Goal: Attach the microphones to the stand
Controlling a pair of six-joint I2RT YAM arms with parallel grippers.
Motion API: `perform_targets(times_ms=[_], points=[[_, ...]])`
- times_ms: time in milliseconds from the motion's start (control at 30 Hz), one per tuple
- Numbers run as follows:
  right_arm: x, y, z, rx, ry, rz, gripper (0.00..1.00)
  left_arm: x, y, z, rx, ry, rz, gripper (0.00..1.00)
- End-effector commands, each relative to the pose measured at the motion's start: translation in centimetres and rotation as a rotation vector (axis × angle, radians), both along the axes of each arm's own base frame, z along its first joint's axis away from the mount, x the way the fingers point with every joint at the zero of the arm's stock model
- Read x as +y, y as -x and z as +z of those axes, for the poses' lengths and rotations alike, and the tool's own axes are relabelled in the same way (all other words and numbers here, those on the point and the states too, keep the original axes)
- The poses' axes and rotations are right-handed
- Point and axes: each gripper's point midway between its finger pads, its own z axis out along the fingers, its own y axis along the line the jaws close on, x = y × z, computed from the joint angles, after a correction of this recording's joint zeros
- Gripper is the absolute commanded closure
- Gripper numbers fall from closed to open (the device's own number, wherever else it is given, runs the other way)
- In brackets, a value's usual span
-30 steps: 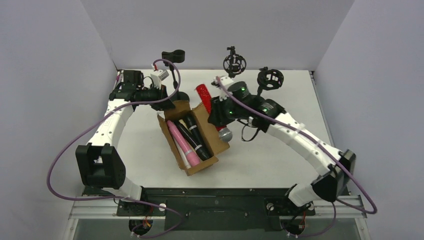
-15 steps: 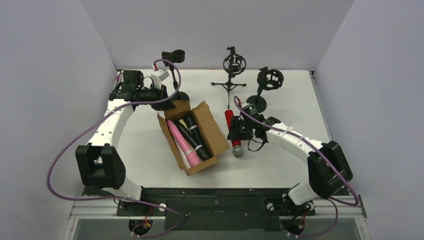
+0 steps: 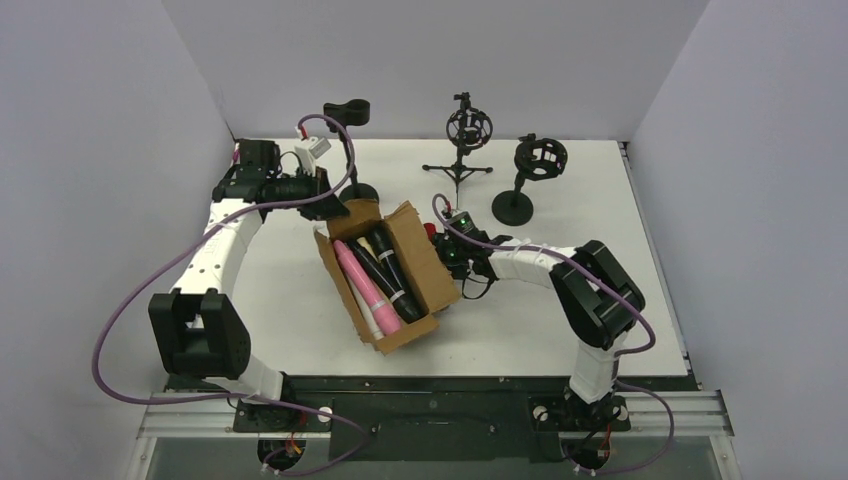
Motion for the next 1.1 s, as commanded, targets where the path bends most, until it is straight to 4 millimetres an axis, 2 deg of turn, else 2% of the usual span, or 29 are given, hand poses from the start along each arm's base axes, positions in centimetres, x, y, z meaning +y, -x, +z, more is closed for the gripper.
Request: perform_targets(times_ms=[0,100,133,267,400,500,567,700,733,867,1067], points=[[2.8,-2.2,0.8,-0.067,-0.062,-0.029,0.88,-0.5,0.2,5.0,-0.142,0.089,-0.053,1.00],[3.6,-2.1,0.7,-0.075,-0.044,-0.017,0.76,0.1,0.4,5.5,-0.163,0.078,-0.039,1.00],[3.8,-2.0,1.0,-0.088,-0.031,-0.014,0.70,0.6,0.3,5.7,-0.177,0.070,-0.030,1.00],[3.0,-2.2,2.9,-0.148,-0.015,-0.012,0.60,0.9,0.3,5.6,-0.191,0.053,-0.023,1.00],[2.3,-2.3,6.5,-0.224,-0.062,-0.002,0.57,1.2,0.4,5.6,-0.172,0.047,-0.012,1.00],[2.5,-2.5,10.1,-0.287,-0.097,0.017,0.56,1.8,0.3,5.3,-0.155,0.022,0.023,1.00],[2.6,-2.3,11.3,-0.301,-0.094,0.030,0.57,2.2,0.4,5.1,-0.144,0.001,0.030,1.00],[1.9,-2.4,12.3,-0.318,-0.052,-0.003,0.58,2.6,0.7,4.9,-0.155,-0.026,0.024,1.00],[1.8,-2.3,13.2,-0.338,-0.065,-0.007,0.58,2.6,0.6,5.0,-0.166,-0.025,0.024,1.00],[1.4,-1.3,14.6,-0.377,-0.059,0.014,0.56,2.5,-0.1,5.4,-0.179,-0.006,0.036,1.00],[0.5,0.0,15.1,-0.388,-0.043,0.039,0.55,2.4,-0.1,5.7,-0.164,-0.007,0.027,1.00]])
